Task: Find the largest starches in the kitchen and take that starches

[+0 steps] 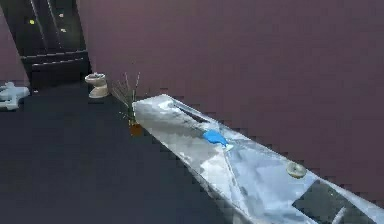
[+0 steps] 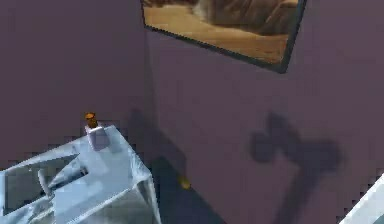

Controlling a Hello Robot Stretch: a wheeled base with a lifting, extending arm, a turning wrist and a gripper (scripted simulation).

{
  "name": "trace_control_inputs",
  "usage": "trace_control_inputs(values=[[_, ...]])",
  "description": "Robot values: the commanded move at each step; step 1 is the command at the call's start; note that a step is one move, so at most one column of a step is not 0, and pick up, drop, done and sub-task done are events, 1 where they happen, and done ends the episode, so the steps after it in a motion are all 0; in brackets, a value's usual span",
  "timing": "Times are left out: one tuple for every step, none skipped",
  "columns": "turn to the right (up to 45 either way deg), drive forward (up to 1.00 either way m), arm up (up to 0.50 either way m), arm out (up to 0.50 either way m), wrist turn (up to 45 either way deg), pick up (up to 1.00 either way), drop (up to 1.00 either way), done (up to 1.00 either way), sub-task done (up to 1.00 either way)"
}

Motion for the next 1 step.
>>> trace_control_inputs(values=[[-39.0,0.0,0.0,0.0,0.0,0.0,0.0,0.0,0.0]])
